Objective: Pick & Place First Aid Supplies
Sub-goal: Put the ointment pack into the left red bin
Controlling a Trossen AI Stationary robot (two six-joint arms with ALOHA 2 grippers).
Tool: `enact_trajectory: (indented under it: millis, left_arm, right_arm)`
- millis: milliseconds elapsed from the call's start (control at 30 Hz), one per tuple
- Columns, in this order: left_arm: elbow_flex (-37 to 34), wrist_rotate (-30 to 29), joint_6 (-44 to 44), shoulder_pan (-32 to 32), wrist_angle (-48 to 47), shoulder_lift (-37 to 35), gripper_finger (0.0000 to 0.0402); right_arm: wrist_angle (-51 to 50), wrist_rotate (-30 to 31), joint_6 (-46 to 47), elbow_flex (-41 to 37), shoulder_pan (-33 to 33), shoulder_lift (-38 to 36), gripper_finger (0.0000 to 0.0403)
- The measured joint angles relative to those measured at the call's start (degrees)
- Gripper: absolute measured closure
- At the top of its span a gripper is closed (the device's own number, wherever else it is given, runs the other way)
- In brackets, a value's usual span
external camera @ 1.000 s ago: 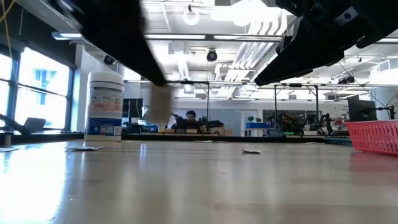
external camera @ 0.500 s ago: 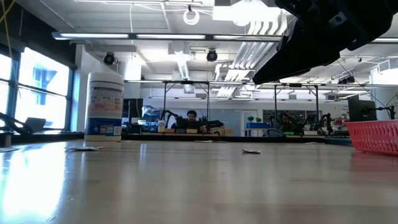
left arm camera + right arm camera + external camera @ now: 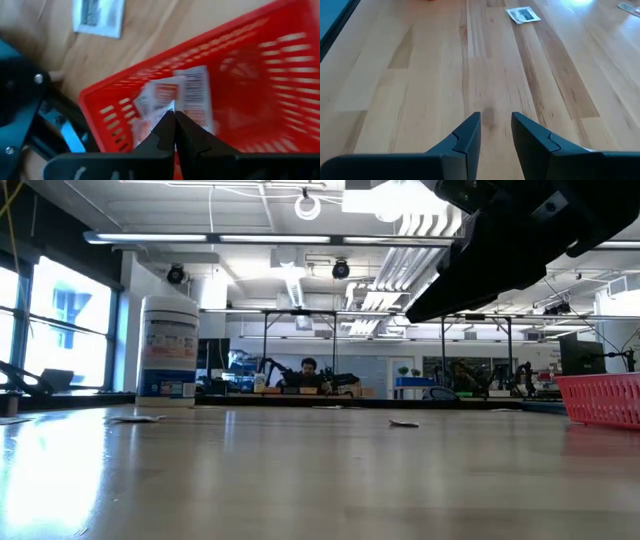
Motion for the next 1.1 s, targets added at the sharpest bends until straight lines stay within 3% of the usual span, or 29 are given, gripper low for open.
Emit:
enact_trajectory:
  millis: [200, 433, 500, 667, 900, 1000, 1100]
  left_arm:
    - [-1.6, 0.1, -0.7, 0.0, 2.5, 0.4, 0.0375]
    - [0.4, 0.3, -0.8, 0.0, 0.9, 0.1, 0.0296]
    - [2.0, -2.8, 0.5, 0.0, -1.9, -0.6, 0.0279]
    - [7.8, -20.5, 3.7, 0.0, -11.5, -3.5, 0.0260]
    - [9.0, -55.9, 6.8, 0.0, -14.1, -7.6, 0.0259]
    - [8.0, -64.7, 6.9, 0.8, -13.6, -7.5, 0.0259]
    - [6.8, -67.5, 6.8, 2.2, -11.5, -7.4, 0.0259]
  right_arm:
    - [0.0, -0.3, -0.6, 0.0, -0.2, 0.0, 0.0299]
    - [0.0, -1.4, -1.8, 0.0, -0.7, 0.0, 0.0299]
    - [0.0, -2.0, -2.6, 0.0, -1.1, 0.0, 0.0299]
    - [-1.2, -3.9, -3.2, 1.3, -2.7, 1.2, 0.0299]
    - [-7.3, -3.2, -3.2, 5.5, -4.2, 4.3, 0.0299]
    - [-9.3, -1.1, -3.4, 5.9, -5.1, 4.4, 0.0299]
    - [-11.5, 0.1, -3.6, 5.9, -6.6, 4.4, 0.0299]
